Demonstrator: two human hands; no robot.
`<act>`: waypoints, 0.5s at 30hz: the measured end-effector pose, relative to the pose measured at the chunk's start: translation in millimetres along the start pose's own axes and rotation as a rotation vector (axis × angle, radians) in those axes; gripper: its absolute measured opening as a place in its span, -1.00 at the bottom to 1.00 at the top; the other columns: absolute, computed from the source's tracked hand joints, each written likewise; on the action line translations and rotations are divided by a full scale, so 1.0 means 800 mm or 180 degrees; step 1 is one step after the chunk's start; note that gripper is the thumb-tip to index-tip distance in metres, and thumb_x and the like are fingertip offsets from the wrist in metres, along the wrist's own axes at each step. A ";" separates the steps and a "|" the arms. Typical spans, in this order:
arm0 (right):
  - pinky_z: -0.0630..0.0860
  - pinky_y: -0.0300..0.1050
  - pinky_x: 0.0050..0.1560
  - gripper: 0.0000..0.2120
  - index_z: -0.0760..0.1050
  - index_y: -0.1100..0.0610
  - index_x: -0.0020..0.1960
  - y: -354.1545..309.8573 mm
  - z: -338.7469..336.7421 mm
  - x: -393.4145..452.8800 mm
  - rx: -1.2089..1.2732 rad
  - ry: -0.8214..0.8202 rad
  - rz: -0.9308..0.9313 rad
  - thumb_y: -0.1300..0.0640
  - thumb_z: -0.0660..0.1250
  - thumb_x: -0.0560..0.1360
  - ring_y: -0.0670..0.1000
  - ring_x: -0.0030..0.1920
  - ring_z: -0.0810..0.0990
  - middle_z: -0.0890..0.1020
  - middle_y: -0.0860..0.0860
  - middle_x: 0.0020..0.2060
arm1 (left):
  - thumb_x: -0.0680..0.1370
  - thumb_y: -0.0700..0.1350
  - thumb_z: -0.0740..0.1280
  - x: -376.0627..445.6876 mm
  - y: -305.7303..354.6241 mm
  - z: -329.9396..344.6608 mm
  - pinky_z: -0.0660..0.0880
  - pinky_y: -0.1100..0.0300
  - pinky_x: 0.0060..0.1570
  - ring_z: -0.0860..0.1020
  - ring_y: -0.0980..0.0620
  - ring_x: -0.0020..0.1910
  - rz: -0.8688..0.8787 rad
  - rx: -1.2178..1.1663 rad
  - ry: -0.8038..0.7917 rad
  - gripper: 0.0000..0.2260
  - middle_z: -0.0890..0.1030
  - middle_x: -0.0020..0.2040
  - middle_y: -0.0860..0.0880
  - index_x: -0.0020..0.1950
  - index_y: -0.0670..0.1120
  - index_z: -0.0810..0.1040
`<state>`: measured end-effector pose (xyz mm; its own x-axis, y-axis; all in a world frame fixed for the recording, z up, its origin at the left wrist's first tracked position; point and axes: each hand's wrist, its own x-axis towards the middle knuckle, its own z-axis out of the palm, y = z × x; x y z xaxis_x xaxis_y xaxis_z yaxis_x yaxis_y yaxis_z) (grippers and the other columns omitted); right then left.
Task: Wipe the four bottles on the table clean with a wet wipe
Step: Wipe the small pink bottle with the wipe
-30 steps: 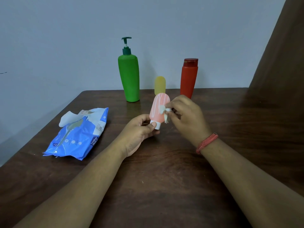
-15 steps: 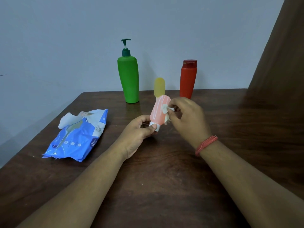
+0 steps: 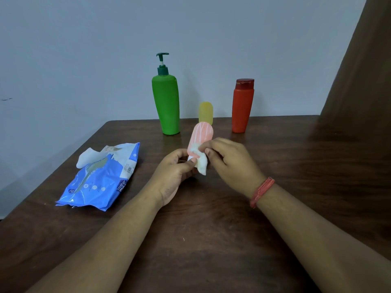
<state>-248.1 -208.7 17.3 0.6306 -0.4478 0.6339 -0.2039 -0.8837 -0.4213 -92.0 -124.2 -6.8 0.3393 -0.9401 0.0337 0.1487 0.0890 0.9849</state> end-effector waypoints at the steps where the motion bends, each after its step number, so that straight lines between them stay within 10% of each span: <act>1: 0.50 -0.26 0.03 -0.77 0.62 0.14 0.16 0.003 -0.003 0.000 0.0011 -0.0060 -0.0046 0.32 0.29 0.57 -0.14 0.01 0.55 0.61 -0.03 0.02 | 0.61 -0.29 0.30 0.001 0.000 -0.001 0.58 0.06 0.12 0.63 -0.09 0.10 -0.0003 -0.0025 -0.0010 -0.81 0.64 0.13 -0.24 0.21 -0.21 0.57; 15: 0.55 -0.07 -0.11 -0.82 0.60 0.13 0.08 0.009 -0.009 -0.003 -0.0737 0.0133 -0.0246 0.22 0.45 0.49 -0.04 -0.10 0.54 0.59 0.00 -0.05 | 0.60 -0.29 0.32 -0.001 -0.004 0.000 0.55 0.06 0.12 0.62 0.02 -0.02 0.0028 0.0313 -0.0217 -0.83 0.62 0.04 -0.17 0.17 -0.15 0.60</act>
<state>-256.9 -214.7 17.5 0.6205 -0.3785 0.6868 -0.3254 -0.9211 -0.2137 -92.5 -123.5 -9.7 0.2758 -0.9599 0.0505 0.0531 0.0677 0.9963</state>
